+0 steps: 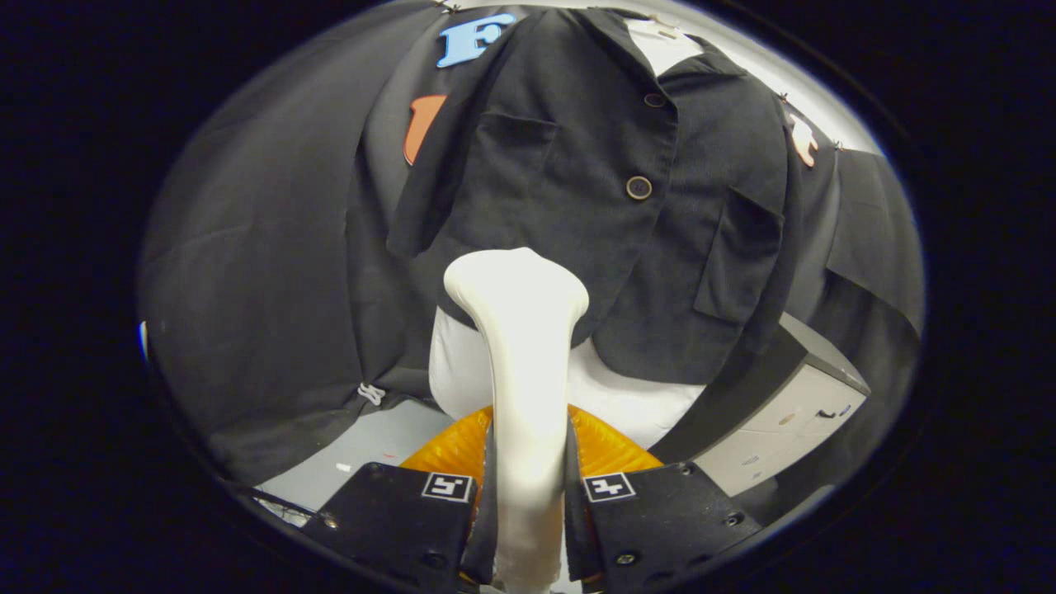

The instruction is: Iron the clothes twice with a garment steamer, once on the left side and once on the right side.

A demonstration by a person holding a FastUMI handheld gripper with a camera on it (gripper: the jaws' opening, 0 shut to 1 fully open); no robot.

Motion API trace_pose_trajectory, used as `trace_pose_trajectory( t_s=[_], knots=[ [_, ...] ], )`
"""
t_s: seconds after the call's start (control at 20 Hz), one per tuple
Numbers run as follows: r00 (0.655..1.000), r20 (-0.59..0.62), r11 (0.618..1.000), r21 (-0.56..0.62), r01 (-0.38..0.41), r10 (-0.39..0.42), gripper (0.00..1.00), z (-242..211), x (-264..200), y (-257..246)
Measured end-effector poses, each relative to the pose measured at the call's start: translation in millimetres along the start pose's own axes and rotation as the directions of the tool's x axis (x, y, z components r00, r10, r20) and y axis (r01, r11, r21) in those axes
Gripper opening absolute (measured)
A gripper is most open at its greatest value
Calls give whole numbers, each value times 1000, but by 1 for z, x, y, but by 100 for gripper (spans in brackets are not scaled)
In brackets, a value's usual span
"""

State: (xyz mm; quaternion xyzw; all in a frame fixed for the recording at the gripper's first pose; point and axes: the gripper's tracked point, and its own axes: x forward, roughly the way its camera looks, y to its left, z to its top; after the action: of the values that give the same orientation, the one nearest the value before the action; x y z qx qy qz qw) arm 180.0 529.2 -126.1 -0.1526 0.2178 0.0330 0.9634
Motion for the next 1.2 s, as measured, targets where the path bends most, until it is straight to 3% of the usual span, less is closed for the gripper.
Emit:
trace_pose_trajectory(
  t_s=[0.35,0.6,0.85,1.2],
  knots=[
    [998,-42,999,16,-43,44,36,-33,-20,-11],
    [997,-6,996,50,-75,75,36,-32,-53,-36],
    [999,38,990,137,-35,30,36,-28,-84,-100],
    [988,119,964,257,65,-99,36,-15,-145,-230]
  ],
)
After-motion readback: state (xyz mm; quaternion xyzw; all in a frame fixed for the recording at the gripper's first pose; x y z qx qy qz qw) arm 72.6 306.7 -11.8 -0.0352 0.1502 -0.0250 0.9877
